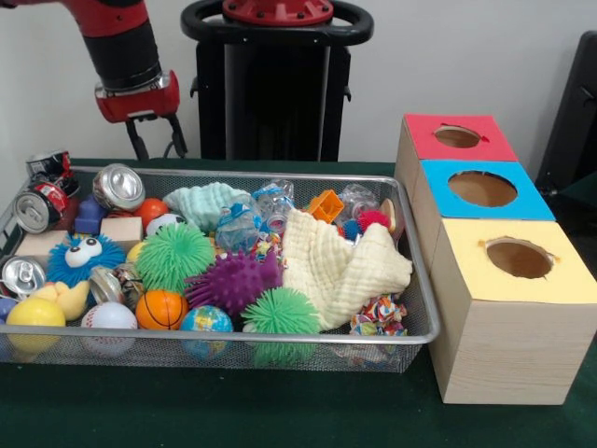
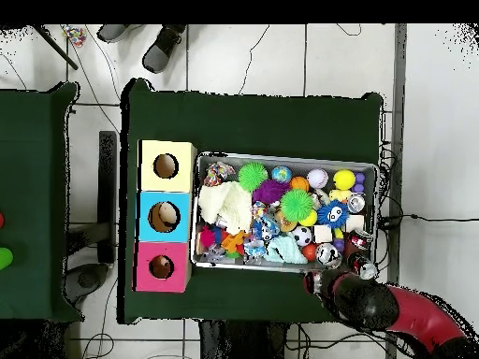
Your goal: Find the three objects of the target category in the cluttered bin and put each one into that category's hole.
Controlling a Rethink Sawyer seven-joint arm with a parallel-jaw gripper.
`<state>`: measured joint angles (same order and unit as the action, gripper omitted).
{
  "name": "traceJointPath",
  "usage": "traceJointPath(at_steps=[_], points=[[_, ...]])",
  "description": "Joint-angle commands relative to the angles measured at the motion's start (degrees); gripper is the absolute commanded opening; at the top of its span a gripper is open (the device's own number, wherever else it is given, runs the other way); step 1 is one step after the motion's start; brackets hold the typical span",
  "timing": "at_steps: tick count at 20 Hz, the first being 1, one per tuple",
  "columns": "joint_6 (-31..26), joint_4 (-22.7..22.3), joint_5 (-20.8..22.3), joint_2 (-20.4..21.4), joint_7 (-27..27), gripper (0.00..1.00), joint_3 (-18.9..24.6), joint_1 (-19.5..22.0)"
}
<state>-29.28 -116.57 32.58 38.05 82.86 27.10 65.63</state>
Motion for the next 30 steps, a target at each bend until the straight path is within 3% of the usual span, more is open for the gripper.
traceJointPath(at_steps=[1, 13, 25, 30], points=[[-9.42, 10.59, 1.06, -3.64, -13.90, 1.00, 7.52, 1.30], [-10.88, 15.67, 4.32, -7.77, -13.55, 1.00, 8.78, 0.32], [-20.86, 31.89, 4.70, -16.83, -23.53, 1.00, 10.86, -1.28], [-22.60, 35.99, 6.20, -18.38, -26.38, 1.00, 12.25, -1.84]])
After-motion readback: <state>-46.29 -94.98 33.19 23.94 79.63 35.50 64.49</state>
